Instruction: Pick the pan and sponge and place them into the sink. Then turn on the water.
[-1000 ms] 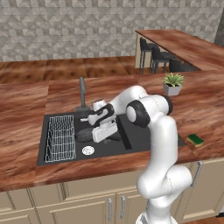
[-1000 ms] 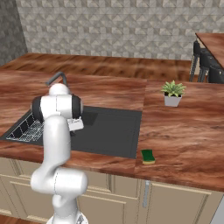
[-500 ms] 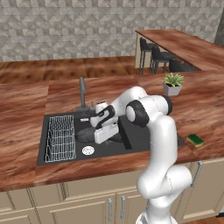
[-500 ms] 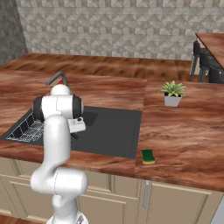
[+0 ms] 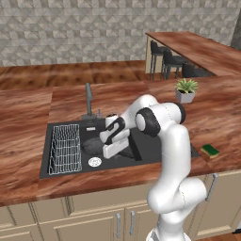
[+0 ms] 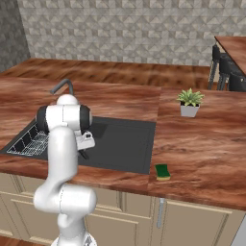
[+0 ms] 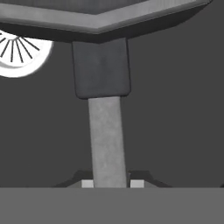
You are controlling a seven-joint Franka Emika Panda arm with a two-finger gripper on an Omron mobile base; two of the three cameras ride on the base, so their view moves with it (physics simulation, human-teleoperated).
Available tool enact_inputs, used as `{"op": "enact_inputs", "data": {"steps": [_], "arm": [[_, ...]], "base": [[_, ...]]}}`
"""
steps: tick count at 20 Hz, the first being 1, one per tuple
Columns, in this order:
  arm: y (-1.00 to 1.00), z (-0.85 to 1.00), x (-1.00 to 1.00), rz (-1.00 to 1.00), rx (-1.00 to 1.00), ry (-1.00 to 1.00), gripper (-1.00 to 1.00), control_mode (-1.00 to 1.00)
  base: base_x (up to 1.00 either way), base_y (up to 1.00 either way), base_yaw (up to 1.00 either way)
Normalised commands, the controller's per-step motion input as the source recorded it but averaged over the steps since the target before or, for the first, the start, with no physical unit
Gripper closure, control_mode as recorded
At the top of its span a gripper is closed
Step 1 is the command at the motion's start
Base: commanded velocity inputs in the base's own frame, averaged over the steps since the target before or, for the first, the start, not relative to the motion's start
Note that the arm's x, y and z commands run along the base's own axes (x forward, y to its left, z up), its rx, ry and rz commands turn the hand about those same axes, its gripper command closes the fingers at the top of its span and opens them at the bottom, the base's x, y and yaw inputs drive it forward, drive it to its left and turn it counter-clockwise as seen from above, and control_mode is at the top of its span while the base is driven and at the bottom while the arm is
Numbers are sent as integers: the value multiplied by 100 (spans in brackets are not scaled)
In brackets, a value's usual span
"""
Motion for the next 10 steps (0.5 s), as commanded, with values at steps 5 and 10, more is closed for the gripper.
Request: {"op": "enact_inputs", "data": {"steps": [5,10], "arm": [[17,-32,10,0,0,0,-100,-100],[12,-21,13,0,0,0,-100,-100]], "base": [[0,0,0],[0,0,0]]}}
